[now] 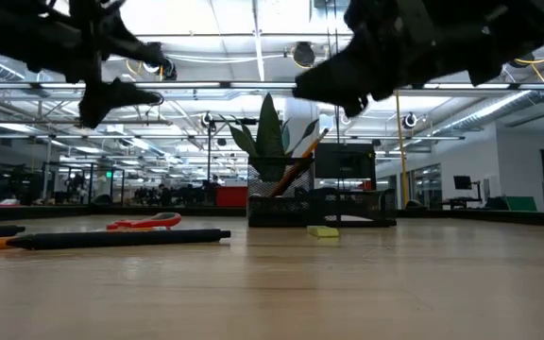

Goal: Pick and place office supplies into organizer
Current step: Put the red scissors into the black desk organizer

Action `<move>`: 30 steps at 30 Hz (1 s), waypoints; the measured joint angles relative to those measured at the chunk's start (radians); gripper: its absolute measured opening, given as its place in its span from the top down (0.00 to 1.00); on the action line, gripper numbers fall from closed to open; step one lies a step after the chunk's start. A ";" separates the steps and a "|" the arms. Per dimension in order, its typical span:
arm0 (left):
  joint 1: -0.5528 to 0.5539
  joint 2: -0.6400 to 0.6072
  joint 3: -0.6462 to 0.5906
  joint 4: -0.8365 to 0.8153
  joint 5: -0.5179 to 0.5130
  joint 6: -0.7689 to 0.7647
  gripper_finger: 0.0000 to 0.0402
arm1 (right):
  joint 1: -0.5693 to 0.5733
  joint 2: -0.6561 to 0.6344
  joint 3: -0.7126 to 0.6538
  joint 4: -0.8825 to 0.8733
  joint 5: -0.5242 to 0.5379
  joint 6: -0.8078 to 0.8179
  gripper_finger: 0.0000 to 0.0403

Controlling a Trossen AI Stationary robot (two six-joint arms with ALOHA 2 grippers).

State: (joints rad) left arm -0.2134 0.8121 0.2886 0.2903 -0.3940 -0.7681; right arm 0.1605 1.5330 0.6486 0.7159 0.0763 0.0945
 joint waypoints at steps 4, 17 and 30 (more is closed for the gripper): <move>0.013 0.021 0.000 -0.123 0.015 -0.199 0.36 | 0.016 0.000 -0.054 0.011 0.001 0.047 0.71; 0.081 0.302 0.121 -0.170 0.116 -0.424 0.36 | 0.163 0.000 -0.164 0.257 -0.003 -0.033 0.72; 0.157 0.626 0.501 -0.571 0.247 -0.480 0.36 | 0.184 0.000 -0.220 0.253 -0.003 -0.027 0.71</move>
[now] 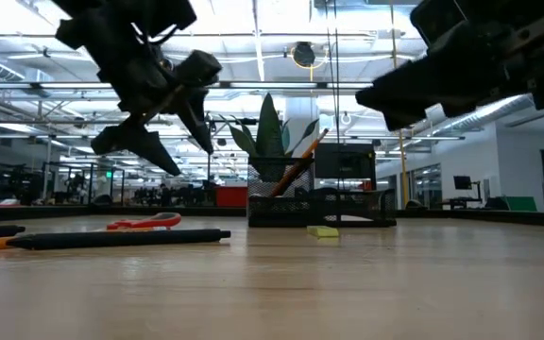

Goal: Pick and place office supplies into organizer
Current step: Put the red scissors into the black desk organizer

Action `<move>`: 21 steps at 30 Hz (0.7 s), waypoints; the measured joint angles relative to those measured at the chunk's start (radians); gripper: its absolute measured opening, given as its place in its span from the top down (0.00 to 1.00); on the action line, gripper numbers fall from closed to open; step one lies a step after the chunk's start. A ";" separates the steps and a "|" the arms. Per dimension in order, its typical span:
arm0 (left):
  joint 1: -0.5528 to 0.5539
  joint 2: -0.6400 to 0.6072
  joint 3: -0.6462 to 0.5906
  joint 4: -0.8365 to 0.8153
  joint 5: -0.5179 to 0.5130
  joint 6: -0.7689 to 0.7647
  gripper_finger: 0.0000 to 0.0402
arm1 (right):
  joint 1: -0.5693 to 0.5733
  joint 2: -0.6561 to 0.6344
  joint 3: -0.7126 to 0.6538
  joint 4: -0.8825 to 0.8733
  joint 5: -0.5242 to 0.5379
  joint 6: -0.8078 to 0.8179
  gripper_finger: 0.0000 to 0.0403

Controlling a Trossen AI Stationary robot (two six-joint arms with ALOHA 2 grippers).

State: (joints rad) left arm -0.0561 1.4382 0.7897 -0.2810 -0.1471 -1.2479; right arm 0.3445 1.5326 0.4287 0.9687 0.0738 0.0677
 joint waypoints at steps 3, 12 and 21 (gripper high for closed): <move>0.002 0.051 0.037 -0.017 0.001 -0.039 0.36 | 0.015 0.000 -0.022 -0.001 0.000 0.019 0.71; 0.059 0.145 0.085 -0.043 0.028 -0.165 0.36 | 0.093 0.000 -0.088 0.076 -0.001 0.044 0.71; 0.084 0.163 0.086 -0.092 0.071 -0.237 0.36 | 0.116 0.000 -0.095 0.141 0.000 0.000 0.71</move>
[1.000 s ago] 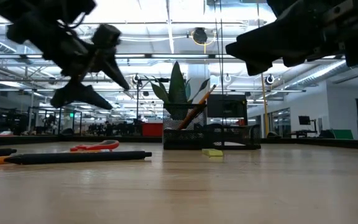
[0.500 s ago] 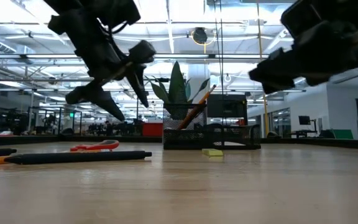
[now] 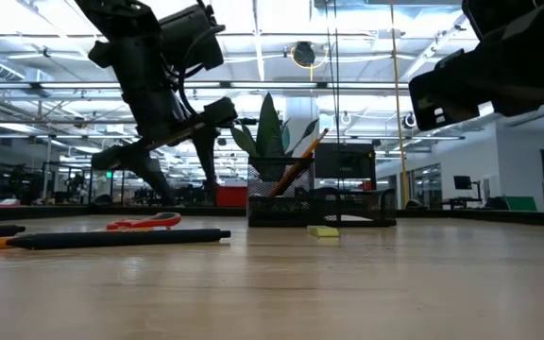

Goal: Pick and place office supplies into organizer
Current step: Put the red scissors into the black desk organizer

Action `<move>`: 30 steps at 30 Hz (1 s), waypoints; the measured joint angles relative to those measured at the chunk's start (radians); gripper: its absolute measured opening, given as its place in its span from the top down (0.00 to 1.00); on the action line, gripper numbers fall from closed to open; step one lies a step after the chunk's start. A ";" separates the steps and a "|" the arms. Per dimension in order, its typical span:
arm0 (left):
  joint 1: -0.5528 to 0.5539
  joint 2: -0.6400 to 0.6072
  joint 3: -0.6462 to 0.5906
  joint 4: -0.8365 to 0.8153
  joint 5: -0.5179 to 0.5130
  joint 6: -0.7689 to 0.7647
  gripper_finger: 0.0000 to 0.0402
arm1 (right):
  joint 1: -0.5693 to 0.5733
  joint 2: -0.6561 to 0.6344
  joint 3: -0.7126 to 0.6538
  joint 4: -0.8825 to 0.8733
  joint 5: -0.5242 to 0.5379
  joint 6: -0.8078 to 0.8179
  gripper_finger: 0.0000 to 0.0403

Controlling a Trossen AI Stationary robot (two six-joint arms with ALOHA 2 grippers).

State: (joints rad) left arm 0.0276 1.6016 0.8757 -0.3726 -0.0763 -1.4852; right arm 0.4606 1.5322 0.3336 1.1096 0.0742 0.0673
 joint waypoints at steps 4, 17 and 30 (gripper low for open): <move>0.007 0.000 0.000 -0.022 -0.007 0.010 0.36 | 0.000 0.000 0.000 0.011 0.002 -0.004 0.71; 0.013 0.016 0.000 -0.079 -0.023 0.016 0.36 | 0.000 0.000 0.000 -0.008 0.002 -0.001 0.72; 0.011 0.109 0.005 -0.027 0.025 0.020 0.36 | 0.000 0.000 0.000 -0.023 0.002 -0.001 0.72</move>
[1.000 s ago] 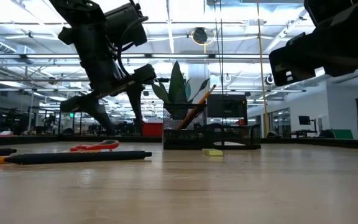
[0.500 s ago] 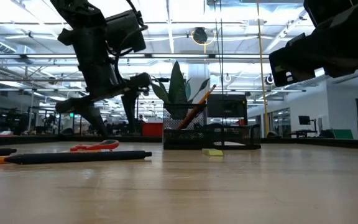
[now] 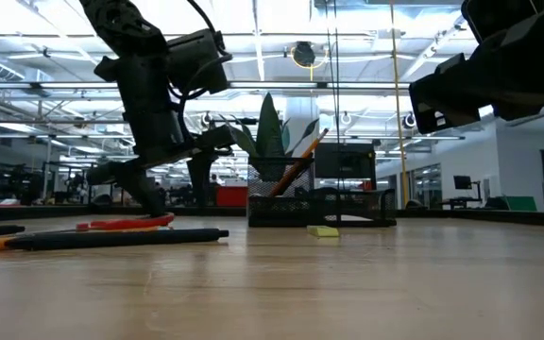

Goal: Pick and place office supplies into organizer
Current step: Put the red scissors into the black desk organizer

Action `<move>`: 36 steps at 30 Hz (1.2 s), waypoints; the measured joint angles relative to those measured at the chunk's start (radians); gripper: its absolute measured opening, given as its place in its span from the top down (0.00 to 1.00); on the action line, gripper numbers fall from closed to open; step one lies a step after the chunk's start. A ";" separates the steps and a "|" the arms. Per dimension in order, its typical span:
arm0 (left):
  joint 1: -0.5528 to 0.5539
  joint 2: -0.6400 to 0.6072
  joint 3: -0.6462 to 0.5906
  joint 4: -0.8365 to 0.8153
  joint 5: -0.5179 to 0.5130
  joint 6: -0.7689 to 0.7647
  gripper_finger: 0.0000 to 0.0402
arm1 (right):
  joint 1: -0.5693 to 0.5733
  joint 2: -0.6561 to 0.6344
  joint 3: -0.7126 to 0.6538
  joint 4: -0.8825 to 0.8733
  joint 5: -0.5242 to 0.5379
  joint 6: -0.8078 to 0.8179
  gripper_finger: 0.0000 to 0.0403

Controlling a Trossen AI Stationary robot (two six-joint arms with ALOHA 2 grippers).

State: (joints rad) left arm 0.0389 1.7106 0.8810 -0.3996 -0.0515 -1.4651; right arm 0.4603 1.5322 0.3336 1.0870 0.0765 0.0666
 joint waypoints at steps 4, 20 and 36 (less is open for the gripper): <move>-0.005 0.002 -0.001 -0.007 0.002 0.004 0.42 | 0.000 0.000 0.000 -0.002 0.000 0.000 0.73; -0.004 0.006 -0.005 0.046 0.007 0.086 0.97 | 0.000 0.000 0.000 -0.007 0.000 0.001 0.73; -0.028 -0.029 -0.008 0.142 0.063 0.170 0.98 | 0.000 0.000 0.000 -0.008 0.000 0.013 0.73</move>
State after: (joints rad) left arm 0.0107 1.6813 0.8730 -0.2573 0.0115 -1.2946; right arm 0.4603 1.5322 0.3336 1.0790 0.0765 0.0799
